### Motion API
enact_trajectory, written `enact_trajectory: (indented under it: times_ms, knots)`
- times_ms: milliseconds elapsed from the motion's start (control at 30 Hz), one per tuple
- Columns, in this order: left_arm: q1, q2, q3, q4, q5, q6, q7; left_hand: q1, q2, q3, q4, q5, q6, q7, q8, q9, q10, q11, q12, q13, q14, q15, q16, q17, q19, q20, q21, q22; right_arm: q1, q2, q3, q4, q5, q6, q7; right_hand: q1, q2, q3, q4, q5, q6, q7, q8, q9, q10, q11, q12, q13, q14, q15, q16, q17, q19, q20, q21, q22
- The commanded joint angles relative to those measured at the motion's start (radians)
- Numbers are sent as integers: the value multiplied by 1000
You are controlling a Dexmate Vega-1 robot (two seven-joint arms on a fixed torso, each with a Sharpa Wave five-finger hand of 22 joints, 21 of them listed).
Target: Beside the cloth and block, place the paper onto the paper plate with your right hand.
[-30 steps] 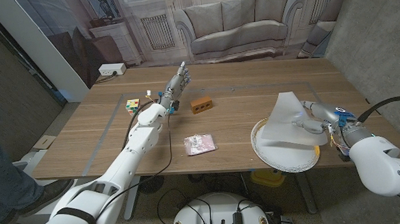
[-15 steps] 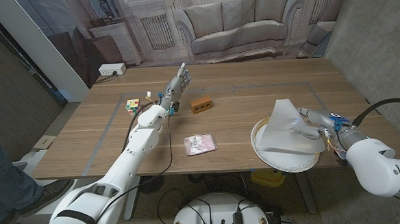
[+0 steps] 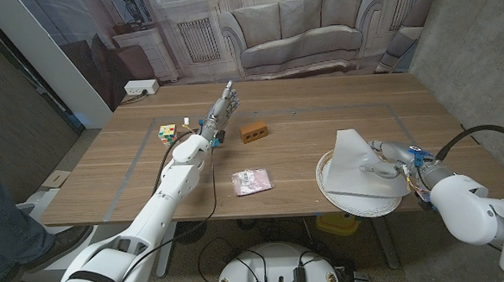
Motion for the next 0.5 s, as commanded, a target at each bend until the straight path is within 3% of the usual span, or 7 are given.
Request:
enact_trajectory:
  times_ms: [33, 500]
  knots:
    - [7, 5, 2, -5, -6, -3, 7, 2, 6, -8, 1, 8, 8, 0, -1, 5, -4, 0, -1, 3, -9, 4, -1, 5, -8, -2, 1, 5, 27, -13, -21, 19, 36, 16, -6, -13, -7, -8, 5, -1, 7, 6, -2, 5, 5, 6, -7, 3, 8, -41, -3, 2, 9, -24, -4, 2]
    - [5, 9, 2, 0, -9, -1, 7, 4, 8, -11, 2, 8, 9, 2, -1, 5, -4, -2, -1, 3, -9, 4, -1, 5, -10, -1, 0, 5, 73, -23, -55, 30, 70, 12, -12, -57, -38, -38, 22, -3, 0, 11, -8, 4, -2, 15, -13, 4, 0, -27, -6, 2, 2, -9, -13, 1]
